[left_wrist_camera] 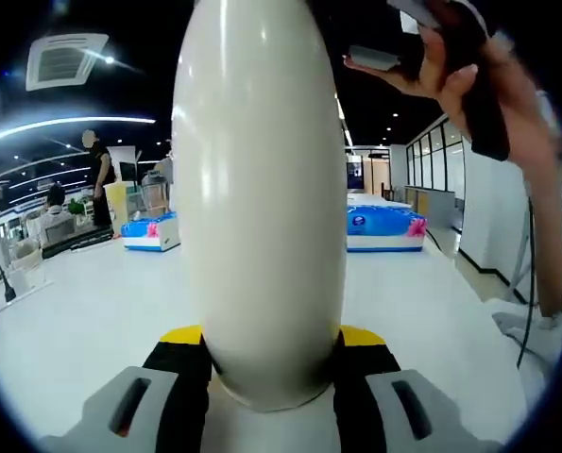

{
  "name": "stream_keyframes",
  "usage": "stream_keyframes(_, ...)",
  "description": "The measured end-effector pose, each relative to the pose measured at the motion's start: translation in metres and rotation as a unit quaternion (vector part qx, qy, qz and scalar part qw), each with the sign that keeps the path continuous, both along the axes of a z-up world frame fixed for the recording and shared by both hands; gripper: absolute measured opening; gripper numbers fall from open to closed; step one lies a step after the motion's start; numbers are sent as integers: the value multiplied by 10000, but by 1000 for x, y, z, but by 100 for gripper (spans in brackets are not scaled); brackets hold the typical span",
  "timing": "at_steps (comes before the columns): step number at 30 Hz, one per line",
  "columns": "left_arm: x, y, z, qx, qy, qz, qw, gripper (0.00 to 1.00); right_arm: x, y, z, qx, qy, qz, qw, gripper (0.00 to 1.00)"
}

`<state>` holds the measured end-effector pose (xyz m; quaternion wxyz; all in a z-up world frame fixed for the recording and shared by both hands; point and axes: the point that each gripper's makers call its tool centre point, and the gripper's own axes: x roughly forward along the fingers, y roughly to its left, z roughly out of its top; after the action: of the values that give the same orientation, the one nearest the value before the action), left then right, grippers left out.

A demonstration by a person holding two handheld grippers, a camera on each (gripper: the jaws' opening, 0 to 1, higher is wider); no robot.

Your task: Grasp the water cup twist off the cup lid place the cup lid on the table

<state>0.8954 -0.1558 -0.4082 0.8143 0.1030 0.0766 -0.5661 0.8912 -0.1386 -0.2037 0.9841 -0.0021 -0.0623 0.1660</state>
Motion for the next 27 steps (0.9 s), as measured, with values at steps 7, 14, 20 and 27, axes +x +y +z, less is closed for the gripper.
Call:
stream_keyframes(7,1,0,0,-3,6,14,10000,52,4,2,0,18,156,608,9980,43)
stream_keyframes(14,1,1,0,-6,19,29,10000,52,7,2,0,-105,196,777,9967,43)
stream_keyframes(20,-4,1,0,-8,23,34,10000,52,8,3,0,-87,217,1032,9944,43)
stream_keyframes(27,-6,2,0,-7,34,42,10000,52,8,8,-1,-124,257,1339,9906,43)
